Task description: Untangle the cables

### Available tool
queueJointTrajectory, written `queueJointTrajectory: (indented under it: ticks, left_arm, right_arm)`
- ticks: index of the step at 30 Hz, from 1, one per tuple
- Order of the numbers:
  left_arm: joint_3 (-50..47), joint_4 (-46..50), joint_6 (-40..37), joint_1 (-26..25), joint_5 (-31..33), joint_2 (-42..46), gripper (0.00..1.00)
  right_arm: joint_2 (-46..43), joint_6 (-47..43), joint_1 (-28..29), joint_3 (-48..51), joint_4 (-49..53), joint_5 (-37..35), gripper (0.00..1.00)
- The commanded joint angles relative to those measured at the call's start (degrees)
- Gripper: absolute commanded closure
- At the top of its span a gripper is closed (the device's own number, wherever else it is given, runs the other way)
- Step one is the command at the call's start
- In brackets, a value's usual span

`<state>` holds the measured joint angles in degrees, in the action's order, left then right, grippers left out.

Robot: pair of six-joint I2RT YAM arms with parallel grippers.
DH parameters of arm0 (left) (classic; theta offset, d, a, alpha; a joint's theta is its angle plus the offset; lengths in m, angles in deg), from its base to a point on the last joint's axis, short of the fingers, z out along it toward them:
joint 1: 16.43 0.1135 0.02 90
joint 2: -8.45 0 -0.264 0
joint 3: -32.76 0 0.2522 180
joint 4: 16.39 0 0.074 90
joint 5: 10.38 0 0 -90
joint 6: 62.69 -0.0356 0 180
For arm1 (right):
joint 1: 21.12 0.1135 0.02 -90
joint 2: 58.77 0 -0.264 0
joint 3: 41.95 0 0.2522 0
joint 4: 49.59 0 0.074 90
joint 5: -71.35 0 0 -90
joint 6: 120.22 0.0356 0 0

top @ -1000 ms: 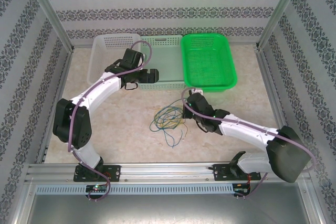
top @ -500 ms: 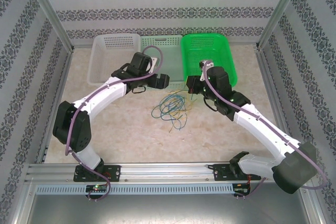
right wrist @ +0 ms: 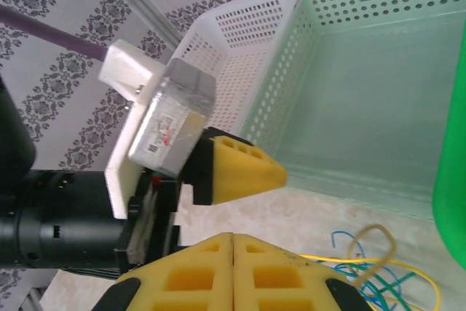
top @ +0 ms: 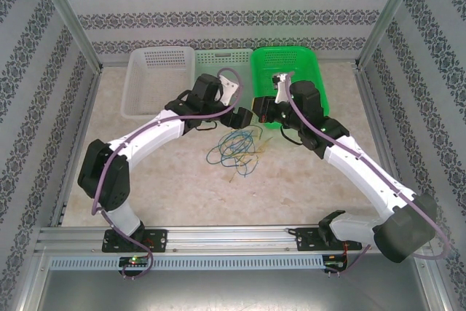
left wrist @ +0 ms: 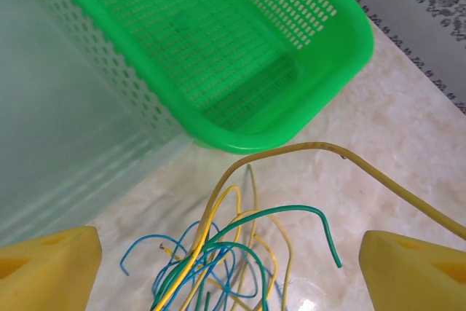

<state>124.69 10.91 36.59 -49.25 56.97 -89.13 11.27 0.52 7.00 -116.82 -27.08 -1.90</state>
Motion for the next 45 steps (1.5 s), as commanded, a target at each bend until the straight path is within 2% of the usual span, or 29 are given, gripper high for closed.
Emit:
queueJointTrajectory:
  ticks: [1, 7, 14, 23, 36, 39, 41, 43, 44, 45]
  left_arm:
    - [2.0, -3.7, -2.2, -1.2, -4.2, -1.6, 0.12]
    - [2.4, -6.1, -4.0, -2.2, -5.1, -2.7, 0.13]
    - [-4.8, -15.4, -3.3, -2.3, -6.7, 0.7, 0.10]
    - [-8.2, -20.1, -3.1, -2.4, -9.5, 2.5, 0.07]
    - [-1.1, -21.4, -2.3, -4.6, -11.0, -3.9, 0.08]
    - [-0.1, -22.7, -0.9, -4.5, -10.7, -4.9, 0.19]
    - [0.7, -22.7, -0.5, -4.6, -10.9, -5.5, 0.36]
    - [1.3, -22.1, -0.3, -4.6, -10.6, -6.0, 0.62]
    - [1.4, -21.9, -0.2, -4.5, -10.4, -6.0, 0.71]
    - [1.3, -21.6, -0.2, -4.5, -10.0, -6.0, 0.78]
  right_arm:
    - [-0.3, 2.2, -0.9, -2.0, -1.7, 4.9, 1.00]
    - [-0.1, 5.9, -2.7, -2.4, -1.5, 7.1, 1.00]
    - [-0.3, 11.0, -5.9, -0.6, -1.8, 9.1, 1.00]
    - [-0.2, 13.0, -6.7, -0.4, -2.2, 10.6, 1.00]
    - [0.2, 17.8, -6.2, -0.1, -4.0, 14.3, 1.00]
    - [0.0, 18.1, -6.3, 0.2, -3.4, 14.1, 1.00]
    - [-0.2, 18.6, -6.3, 0.7, -3.5, 13.9, 1.00]
    - [-0.5, 18.8, -6.5, 0.9, -3.4, 13.5, 1.00]
    - [-0.6, 18.8, -6.6, 0.9, -3.2, 13.3, 1.00]
    - [-0.9, 18.6, -6.8, 1.0, -2.6, 12.8, 0.93]
